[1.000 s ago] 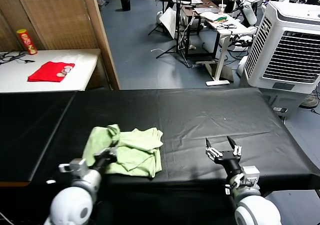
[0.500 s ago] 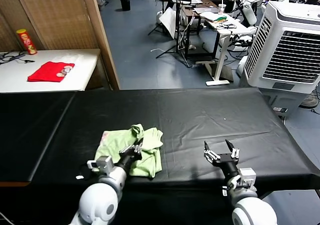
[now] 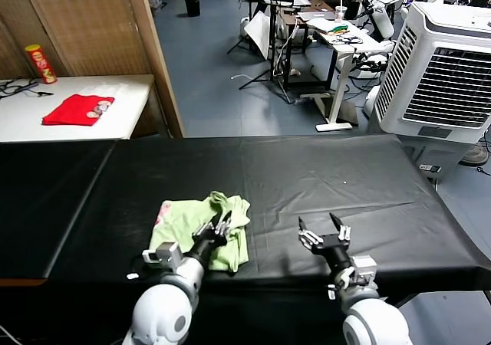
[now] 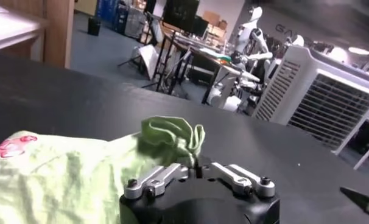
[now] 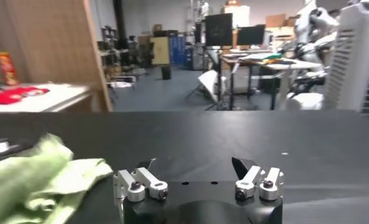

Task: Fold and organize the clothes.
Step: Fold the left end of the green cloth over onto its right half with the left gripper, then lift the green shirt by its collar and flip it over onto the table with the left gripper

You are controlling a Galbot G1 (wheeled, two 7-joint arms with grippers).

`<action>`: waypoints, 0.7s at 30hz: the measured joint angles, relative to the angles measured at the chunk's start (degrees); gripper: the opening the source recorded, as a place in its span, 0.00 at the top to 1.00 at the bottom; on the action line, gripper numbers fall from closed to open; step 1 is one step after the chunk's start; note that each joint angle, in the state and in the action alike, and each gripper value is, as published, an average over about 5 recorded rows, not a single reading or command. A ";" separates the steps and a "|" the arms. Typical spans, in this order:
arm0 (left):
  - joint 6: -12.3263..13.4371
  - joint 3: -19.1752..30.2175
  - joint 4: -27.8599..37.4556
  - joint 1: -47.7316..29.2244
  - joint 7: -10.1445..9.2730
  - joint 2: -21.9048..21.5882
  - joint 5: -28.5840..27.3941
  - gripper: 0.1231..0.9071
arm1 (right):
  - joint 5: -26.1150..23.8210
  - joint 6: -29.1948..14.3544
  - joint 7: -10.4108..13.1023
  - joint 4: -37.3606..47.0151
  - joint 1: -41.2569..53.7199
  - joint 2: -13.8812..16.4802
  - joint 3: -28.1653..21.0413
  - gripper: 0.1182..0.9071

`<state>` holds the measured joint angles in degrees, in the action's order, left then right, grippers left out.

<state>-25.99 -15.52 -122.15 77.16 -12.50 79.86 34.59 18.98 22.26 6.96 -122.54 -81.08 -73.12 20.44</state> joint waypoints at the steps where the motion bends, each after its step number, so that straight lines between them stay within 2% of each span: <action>1: 0.18 -0.29 -0.44 0.12 0.32 0.12 0.50 0.43 | 0.42 -0.01 -0.20 0.41 0.63 0.19 -0.67 0.14; 3: 0.90 -1.14 -1.31 0.44 1.21 0.01 0.08 0.29 | 0.91 0.01 -0.46 1.41 2.17 0.55 -2.16 0.14; 6: 3.03 -3.33 -1.97 1.29 2.71 -1.15 -3.42 0.17 | 0.94 0.09 -0.88 3.26 5.01 0.75 -4.88 0.14; 10: 5.95 -7.62 -1.45 3.23 3.64 -3.84 -7.88 0.14 | 0.10 0.09 -1.98 6.51 9.66 0.10 -9.65 0.14; 14: 6.96 -12.14 -0.54 5.29 3.78 -5.54 -9.01 0.14 | -1.75 0.05 -2.35 10.91 14.73 -1.12 -14.88 0.14; 17: 7.48 -14.41 0.32 6.03 3.77 -5.67 -9.51 0.14 | -4.03 0.68 -1.55 14.29 17.29 -1.90 -17.75 0.14; 21: 8.76 -15.85 2.00 6.20 4.21 -5.43 -9.94 0.14 | -9.11 2.41 0.53 16.91 17.92 -2.17 -19.02 0.14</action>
<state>-17.23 -31.37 -120.15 83.35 -8.29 74.44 24.65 9.87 24.67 7.49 -105.64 -63.16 -75.30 1.42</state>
